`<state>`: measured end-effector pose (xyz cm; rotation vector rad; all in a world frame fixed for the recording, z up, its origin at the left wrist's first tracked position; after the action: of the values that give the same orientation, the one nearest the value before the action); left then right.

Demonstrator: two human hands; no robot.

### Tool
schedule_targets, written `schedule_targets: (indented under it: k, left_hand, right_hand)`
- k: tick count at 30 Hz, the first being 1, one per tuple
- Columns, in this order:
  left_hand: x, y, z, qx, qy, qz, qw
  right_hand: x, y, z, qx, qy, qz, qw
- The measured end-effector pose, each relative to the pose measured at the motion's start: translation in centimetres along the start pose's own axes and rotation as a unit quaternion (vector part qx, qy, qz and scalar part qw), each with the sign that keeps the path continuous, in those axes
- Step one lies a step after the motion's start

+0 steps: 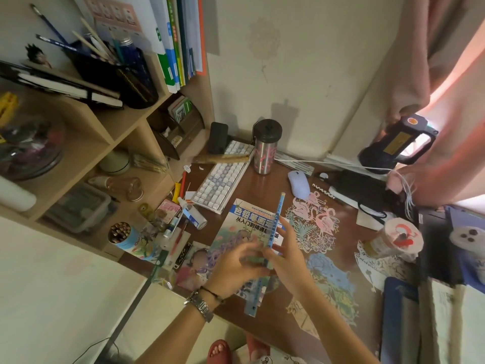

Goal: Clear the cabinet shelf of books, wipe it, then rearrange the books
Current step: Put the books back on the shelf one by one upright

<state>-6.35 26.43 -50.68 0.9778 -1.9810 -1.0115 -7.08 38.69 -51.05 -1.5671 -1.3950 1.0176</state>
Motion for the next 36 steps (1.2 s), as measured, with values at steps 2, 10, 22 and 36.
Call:
schedule_targets:
  k: [2,10,22,36]
  left_hand:
    - [-0.2,-0.4,-0.2,0.005,-0.019,0.014,1.0]
    - [-0.1,-3.9,-1.0,0.056,-0.095,0.045,0.993]
    - [5.2,-3.2,-1.7,0.059,0.012,-0.127,0.99]
    - [15.8,10.5,-4.8,-0.116,0.195,-0.034,0.973]
  right_hand:
    - [-0.4,-0.2,0.1,-0.016,-0.001,-0.06,0.998]
    - [-0.2,-1.5,-0.6,-0.013,-0.016,-0.163,0.986]
    - [-2.3,-8.6,-3.2,0.028,-0.168,0.054,0.984]
    - [-2.9,-21.5,-3.9,0.211,-0.095,0.014,0.973]
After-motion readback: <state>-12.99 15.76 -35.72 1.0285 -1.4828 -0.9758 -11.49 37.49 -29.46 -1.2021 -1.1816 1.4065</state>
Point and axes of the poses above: each hand's wrist, its own z-axis towards the middle knuckle, its own x-axis out of the back of the hand, y = z × x, the point moved 9 cm from there along z, towards the middle knuckle, and after that the axes turned 9 degrees about z, right-handed, at the moved point
